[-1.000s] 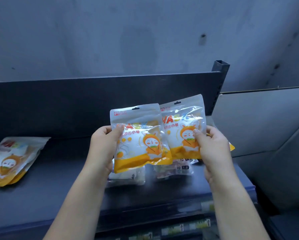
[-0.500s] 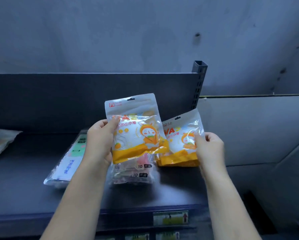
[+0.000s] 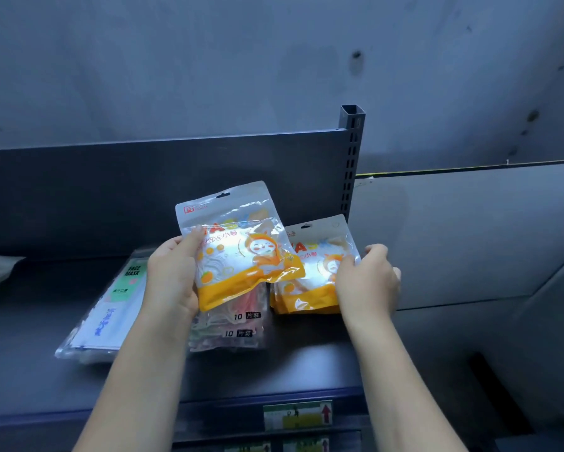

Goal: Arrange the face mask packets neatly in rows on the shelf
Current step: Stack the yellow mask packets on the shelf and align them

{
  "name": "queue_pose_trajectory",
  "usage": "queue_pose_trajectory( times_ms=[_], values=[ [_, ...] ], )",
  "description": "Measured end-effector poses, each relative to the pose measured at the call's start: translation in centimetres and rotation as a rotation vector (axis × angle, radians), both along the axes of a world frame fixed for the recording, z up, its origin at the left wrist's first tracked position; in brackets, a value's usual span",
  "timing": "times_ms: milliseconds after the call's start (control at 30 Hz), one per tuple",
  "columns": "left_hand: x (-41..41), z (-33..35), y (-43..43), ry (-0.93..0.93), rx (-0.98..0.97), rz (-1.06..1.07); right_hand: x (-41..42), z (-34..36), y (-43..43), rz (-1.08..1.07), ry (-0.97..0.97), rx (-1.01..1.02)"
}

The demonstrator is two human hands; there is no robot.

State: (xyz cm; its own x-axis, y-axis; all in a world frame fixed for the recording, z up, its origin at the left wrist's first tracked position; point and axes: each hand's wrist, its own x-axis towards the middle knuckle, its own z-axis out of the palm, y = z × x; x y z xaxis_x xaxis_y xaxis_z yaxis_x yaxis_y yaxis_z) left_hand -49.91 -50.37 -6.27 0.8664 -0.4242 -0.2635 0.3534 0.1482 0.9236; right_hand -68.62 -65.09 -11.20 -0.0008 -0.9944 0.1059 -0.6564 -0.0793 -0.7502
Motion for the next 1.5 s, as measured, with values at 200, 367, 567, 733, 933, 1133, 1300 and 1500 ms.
queue_pose_trajectory(
  times_ms=[200, 367, 567, 733, 933, 1133, 1300, 1500],
  values=[
    [-1.0, -0.2, -0.9, -0.001, 0.054, -0.075, 0.9, -0.5, 0.2, -0.09, -0.022, -0.034],
    [-2.6, -0.4, -2.3, -0.009, 0.092, -0.188, 0.2, 0.2, 0.1, -0.084, -0.021, -0.253],
    [-4.2, -0.1, -4.8, 0.088, 0.037, -0.203, -2.2, 2.3, -1.0, 0.214, -0.426, -0.043],
    [-5.0, -1.4, -6.4, -0.103, 0.083, -0.252, -3.2, 1.7, -1.8, 0.242, -0.54, 0.01],
    [-6.0, -2.3, -7.0, -0.511, 0.288, -0.463, -2.8, 0.9, -1.8, 0.192, -0.393, -0.013],
    [-6.9, -2.8, -7.2, -0.796, 0.49, -0.515, -2.6, 0.3, -1.7, 0.171, -0.101, -0.12],
    [-7.2, -2.6, -7.4, -0.989, 0.582, -0.55, -2.6, 0.3, -1.0, 0.218, 0.02, -0.258],
    [-6.7, -2.7, -7.4, -1.029, 0.577, -0.581, -2.0, 0.3, -0.2, 0.363, 0.075, -0.268]
  ],
)
